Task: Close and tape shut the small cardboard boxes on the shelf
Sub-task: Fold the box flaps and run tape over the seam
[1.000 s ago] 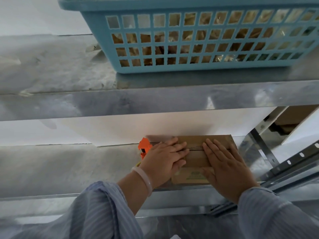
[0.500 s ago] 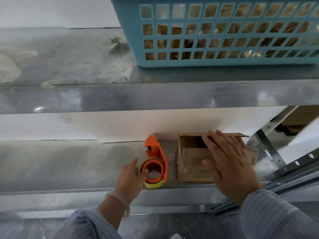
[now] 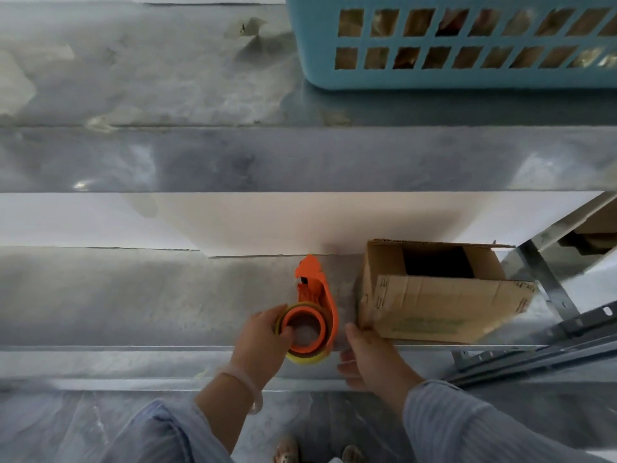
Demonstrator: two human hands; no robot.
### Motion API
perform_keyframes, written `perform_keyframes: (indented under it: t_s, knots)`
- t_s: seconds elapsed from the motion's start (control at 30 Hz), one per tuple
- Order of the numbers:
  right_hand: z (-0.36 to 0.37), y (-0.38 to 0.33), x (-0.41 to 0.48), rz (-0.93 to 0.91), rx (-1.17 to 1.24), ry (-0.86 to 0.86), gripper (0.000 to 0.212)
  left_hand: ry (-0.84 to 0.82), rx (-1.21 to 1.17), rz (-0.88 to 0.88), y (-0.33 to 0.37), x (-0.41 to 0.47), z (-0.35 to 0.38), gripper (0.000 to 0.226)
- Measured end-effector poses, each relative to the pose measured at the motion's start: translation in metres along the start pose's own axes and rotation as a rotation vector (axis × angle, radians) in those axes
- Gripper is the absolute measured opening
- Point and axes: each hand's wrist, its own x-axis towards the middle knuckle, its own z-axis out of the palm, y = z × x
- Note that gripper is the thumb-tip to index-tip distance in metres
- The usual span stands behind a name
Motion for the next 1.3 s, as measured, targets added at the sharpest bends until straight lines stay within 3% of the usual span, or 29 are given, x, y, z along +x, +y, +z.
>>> perform_keyframes:
  t_s: [0.17,0.33,0.47,0.7,0.93,1.13,1.23,1.3]
  knots:
    - [0.016,0.004,0.01,0.106,0.382,-0.056,0.045,0.029,-0.099,-0.003,-0.007,-0.017,0.0,0.029]
    - [0.024,0.005,0.007,0.086,0.475,-0.083,0.038,0.08,-0.149,-0.086,-0.016,-0.024,0.009,0.028]
    - [0.023,0.001,-0.003,0.086,0.606,-0.228,0.05,0.183,-0.202,-0.131,-0.013,-0.031,0.009,0.031]
    - [0.011,-0.021,-0.03,-0.122,0.939,-0.442,0.05,0.225,-0.351,-0.045,0.024,-0.039,-0.009,0.032]
    - [-0.003,-0.047,-0.051,-0.239,0.868,-0.427,0.056,0.207,-0.695,-0.098,0.064,-0.048,-0.009,0.032]
    - [-0.013,-0.061,-0.065,-0.443,0.716,-0.259,0.094,0.086,-0.924,-0.126,0.081,-0.054,-0.001,0.031]
    - [-0.013,-0.06,-0.073,-0.551,0.697,-0.192,0.092,0.095,-0.964,-0.11,0.085,-0.055,0.0,0.031]
    - [-0.015,-0.06,-0.078,-0.61,0.706,-0.146,0.076,0.11,-0.958,-0.092,0.087,-0.056,0.0,0.032]
